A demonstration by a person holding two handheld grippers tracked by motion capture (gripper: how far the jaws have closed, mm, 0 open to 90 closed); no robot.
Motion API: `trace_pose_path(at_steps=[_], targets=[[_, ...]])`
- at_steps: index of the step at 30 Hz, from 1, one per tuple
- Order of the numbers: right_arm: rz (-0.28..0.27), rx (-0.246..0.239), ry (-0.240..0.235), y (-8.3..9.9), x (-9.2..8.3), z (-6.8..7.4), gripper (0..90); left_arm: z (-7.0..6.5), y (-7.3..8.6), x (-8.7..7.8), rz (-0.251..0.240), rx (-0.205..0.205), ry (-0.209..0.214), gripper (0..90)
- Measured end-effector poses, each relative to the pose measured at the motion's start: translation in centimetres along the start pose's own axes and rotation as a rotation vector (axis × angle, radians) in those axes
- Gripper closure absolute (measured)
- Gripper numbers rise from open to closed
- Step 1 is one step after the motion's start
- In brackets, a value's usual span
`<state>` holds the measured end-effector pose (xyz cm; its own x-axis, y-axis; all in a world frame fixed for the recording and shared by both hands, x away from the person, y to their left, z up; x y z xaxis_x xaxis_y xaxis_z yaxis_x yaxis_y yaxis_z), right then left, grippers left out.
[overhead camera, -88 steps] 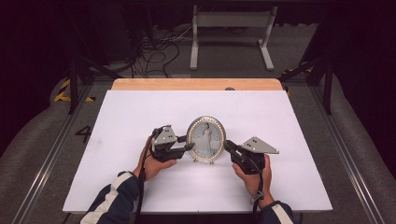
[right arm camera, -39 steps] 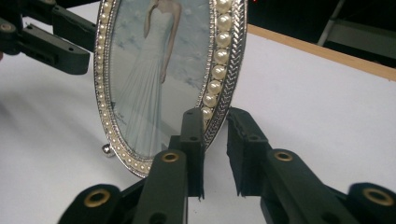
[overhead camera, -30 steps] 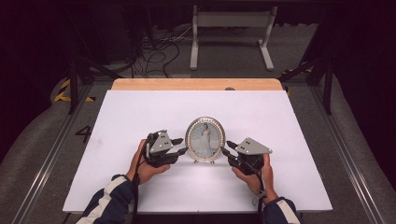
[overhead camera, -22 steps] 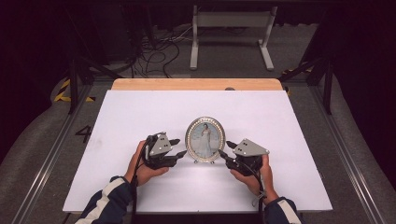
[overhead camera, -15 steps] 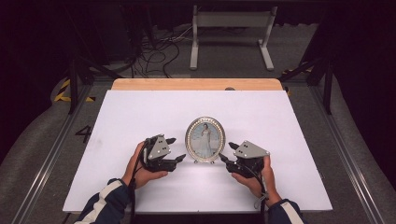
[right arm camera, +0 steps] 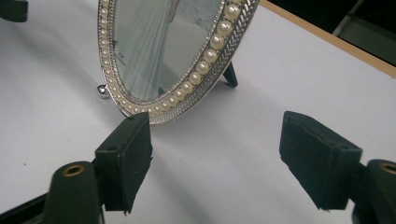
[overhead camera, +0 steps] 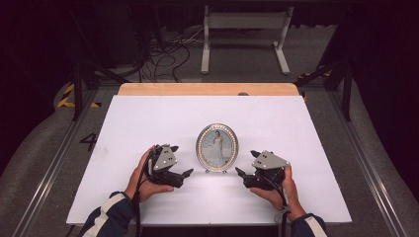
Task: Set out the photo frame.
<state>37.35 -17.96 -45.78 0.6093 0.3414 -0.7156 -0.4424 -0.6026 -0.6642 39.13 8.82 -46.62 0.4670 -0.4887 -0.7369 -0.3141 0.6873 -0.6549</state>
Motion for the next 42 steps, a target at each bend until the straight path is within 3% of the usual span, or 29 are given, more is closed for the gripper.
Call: trace_pose_path(at_steps=[6,26,38,42], targets=[[0.019,-0.019,0.012,0.4,0.0,0.1,20.3,-0.1,0.7,-0.2,0.013,0.011,0.002,10.6],[0.029,-0.015,0.068,1.9,-1.2,-1.2,18.2,1.6,4.1,-2.8,0.017,-0.032,-0.030,8.6],[0.025,0.014,0.118,3.6,-2.5,-2.7,18.3,2.4,6.8,-4.3,0.022,-0.046,-0.056,8.6],[0.029,0.030,0.126,4.5,-2.9,-3.2,18.2,2.9,7.6,-5.1,0.011,-0.072,-0.073,8.9]])
Point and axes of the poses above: each handheld gripper's, and its own axes: x roughly forward along the jaws, y roughly out of its underside, z roughly to its left, the point moved 6 cm from there along x, roughly forward along the jaws, and after that the axes turned 14 degrees about z, right-handed, at the moved point
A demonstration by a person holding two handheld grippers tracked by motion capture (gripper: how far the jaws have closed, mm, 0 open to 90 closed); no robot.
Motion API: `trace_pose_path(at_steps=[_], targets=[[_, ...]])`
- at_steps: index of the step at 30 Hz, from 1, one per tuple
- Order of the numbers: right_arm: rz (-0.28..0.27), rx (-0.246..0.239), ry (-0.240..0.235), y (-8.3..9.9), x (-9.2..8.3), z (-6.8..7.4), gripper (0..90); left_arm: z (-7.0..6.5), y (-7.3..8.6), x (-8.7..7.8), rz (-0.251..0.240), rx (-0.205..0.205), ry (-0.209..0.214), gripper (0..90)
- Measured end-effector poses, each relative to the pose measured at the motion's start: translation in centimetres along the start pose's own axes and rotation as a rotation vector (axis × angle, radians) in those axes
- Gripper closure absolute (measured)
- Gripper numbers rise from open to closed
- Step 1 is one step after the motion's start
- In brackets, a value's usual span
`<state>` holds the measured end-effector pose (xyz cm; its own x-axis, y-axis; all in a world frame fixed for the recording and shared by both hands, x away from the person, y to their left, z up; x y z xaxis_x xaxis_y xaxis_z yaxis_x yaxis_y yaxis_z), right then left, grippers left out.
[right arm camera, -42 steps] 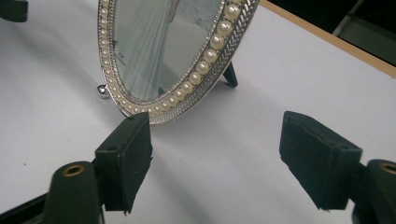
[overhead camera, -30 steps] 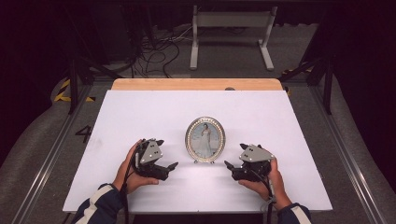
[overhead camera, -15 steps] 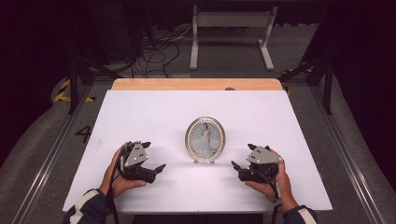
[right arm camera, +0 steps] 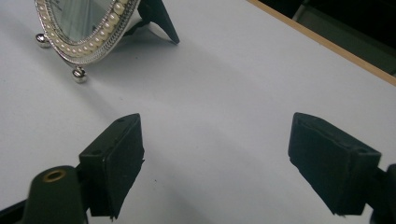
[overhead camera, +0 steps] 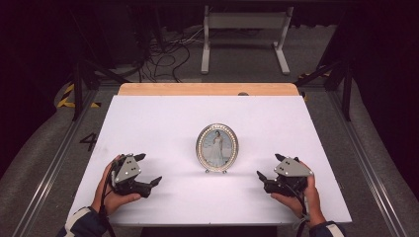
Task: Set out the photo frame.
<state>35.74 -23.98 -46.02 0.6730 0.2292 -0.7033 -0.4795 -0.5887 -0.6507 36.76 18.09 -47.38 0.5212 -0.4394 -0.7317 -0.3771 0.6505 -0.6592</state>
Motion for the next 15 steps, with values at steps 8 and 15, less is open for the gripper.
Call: trace_pose_path(at_steps=[8,15], targets=[[-0.024,0.028,0.009,1.2,-0.8,-1.0,18.3,1.1,1.9,-1.1,-0.004,-0.039,-0.023,8.9],[-0.027,0.054,0.017,2.3,-1.2,-1.8,18.3,1.8,3.3,-1.8,-0.001,-0.067,-0.035,8.8]])
Point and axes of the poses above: each handheld gripper's, and its own axes: x roughly forward along the jaws, y roughly out of its underside, z roughly to its left, the point moved 6 cm from there along x, roughly forward along the jaws, and after that the axes turned 14 degrees about z, right-handed, at the moved point
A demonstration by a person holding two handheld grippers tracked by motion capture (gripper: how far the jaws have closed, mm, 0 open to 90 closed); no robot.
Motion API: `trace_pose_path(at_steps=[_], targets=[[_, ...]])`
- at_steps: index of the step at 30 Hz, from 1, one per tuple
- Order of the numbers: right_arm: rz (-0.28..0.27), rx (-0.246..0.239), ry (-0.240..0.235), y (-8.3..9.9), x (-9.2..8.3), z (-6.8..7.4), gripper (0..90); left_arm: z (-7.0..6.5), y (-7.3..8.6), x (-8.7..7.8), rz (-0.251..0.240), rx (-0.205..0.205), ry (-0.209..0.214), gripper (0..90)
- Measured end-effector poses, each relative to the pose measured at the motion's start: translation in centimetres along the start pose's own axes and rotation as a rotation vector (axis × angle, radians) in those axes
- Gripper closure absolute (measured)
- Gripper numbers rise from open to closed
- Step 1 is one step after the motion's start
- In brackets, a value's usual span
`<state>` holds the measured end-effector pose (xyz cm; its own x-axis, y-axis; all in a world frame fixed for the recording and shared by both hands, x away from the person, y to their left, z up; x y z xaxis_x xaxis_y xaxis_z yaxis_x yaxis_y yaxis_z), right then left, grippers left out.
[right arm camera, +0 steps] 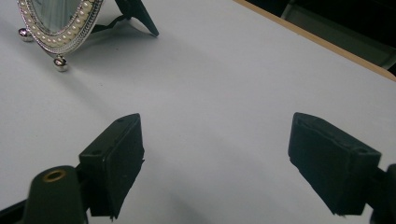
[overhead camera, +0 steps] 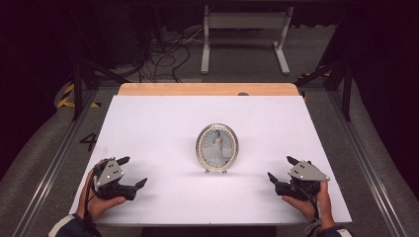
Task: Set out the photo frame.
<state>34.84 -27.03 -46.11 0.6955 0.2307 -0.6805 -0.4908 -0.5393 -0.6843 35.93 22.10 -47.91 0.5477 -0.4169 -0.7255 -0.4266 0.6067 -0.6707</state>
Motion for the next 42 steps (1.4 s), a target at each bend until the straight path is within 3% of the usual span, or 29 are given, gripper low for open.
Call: trace_pose_path(at_steps=[8,14,21,28,42], targets=[[0.010,0.026,0.015,1.3,-0.3,-0.7,18.2,0.5,1.0,-0.6,-0.001,-0.025,-0.011,8.7],[0.003,0.084,0.018,2.6,-0.6,-1.5,17.9,0.9,2.1,-1.0,0.004,-0.056,-0.003,8.6],[0.006,0.148,0.023,4.3,-0.8,-2.1,17.6,0.6,3.3,-1.4,0.019,-0.056,-0.005,8.4],[0.007,0.153,0.026,4.7,-0.9,-2.3,17.3,0.7,3.8,-1.8,0.004,-0.080,-0.001,8.3],[0.013,0.125,0.032,4.4,-0.7,-1.7,17.0,0.5,4.0,-1.6,0.014,-0.083,0.004,7.4]])
Point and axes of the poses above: each handheld gripper's, and its own axes: x roughly forward along the jaws, y roughly out of its underside, z roughly to its left, the point moved 6 cm from there along x, roughly forward along the jaws, and after that the axes turned 14 degrees about z, right-handed, at the moved point
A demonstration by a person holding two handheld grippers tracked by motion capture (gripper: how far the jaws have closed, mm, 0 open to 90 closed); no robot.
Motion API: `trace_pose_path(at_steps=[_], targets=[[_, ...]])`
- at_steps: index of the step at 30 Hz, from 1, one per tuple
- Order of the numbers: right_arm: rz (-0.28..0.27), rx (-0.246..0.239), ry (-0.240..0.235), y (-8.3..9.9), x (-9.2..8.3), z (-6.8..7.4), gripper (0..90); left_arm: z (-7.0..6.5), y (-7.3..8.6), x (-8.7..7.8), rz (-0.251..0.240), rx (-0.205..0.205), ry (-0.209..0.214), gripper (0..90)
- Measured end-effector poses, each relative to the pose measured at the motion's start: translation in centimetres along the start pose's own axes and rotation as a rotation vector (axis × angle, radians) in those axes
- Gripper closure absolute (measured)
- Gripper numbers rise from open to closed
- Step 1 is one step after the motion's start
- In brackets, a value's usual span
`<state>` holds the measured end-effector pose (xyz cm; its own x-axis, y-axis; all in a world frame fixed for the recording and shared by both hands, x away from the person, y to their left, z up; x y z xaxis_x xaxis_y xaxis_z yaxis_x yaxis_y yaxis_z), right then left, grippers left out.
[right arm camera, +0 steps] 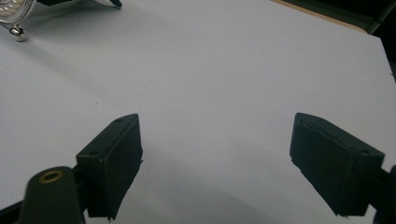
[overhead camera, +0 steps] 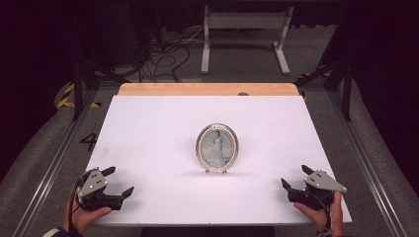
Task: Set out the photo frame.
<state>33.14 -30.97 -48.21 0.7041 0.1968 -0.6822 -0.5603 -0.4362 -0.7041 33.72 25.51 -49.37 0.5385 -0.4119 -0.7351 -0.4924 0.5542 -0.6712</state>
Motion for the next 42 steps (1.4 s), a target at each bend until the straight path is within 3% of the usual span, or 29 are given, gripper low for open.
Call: trace_pose_path(at_steps=[12,20,42], targets=[[-0.009,-0.003,-0.020,-0.01,-0.04,0.11,17.0,0.09,0.15,0.19,0.016,0.000,-0.010,7.7],[-0.002,-0.001,0.005,0.07,0.05,-0.17,17.0,-0.06,0.10,0.38,0.022,0.006,-0.009,7.7],[0.009,-0.006,0.005,0.12,0.24,-0.14,17.0,-0.55,-0.25,0.84,0.038,0.033,-0.001,8.4]])
Point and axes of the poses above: each handheld gripper's, and its own axes: x roughly forward along the jaws, y roughly out of its underside, z roughly to its left, the point moved 6 cm from there along x, roughly forward along the jaws, and after that the axes turned 14 degrees about z, right-handed, at the moved point
